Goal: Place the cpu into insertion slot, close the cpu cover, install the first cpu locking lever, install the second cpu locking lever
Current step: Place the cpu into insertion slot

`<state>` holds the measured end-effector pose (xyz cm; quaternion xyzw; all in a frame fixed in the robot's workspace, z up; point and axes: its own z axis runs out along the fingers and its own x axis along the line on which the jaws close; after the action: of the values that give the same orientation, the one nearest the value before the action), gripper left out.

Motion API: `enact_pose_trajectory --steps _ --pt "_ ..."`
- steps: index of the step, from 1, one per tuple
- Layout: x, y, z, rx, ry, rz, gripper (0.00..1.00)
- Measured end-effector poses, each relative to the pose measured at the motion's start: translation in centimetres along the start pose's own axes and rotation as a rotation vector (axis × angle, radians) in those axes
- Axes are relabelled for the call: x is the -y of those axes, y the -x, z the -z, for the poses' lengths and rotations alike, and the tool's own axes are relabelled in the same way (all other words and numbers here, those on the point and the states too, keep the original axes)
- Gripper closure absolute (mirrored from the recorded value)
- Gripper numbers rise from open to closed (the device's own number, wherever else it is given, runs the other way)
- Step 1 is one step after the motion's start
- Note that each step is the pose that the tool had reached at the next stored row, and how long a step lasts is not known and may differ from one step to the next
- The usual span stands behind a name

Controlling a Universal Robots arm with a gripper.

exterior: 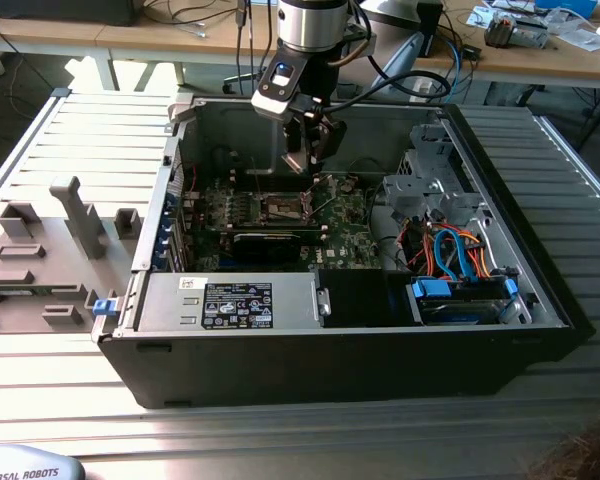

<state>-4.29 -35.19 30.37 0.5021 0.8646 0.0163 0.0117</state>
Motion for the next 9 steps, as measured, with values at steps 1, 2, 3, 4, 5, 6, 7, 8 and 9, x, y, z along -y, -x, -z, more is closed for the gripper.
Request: enact_pose_trajectory --steps 1,2,3,4,5,6,7,8,9 --pt "0.0 0.0 0.0 0.0006 -0.0004 0.0 0.46" --pt "0.0 0.0 0.0 0.0012 -0.0007 0.0 0.46" --pt "0.0 0.0 0.0 0.0021 -0.0012 -0.001 0.46" --pt "0.0 0.0 0.0 0.0027 -0.0015 -0.001 0.46" --pt "0.0 0.0 0.0 0.0037 -0.002 -0.001 0.46" --pt "0.0 0.0 0.0 0.0043 -0.0024 -0.002 0.46" --pt "0.0 0.0 0.0 0.005 -0.0029 -0.003 0.46" --pt "0.0 0.0 0.0 0.0055 -0.0031 -0.005 0.46" --pt "0.0 0.0 0.0 0.0063 -0.0035 -0.007 0.46"
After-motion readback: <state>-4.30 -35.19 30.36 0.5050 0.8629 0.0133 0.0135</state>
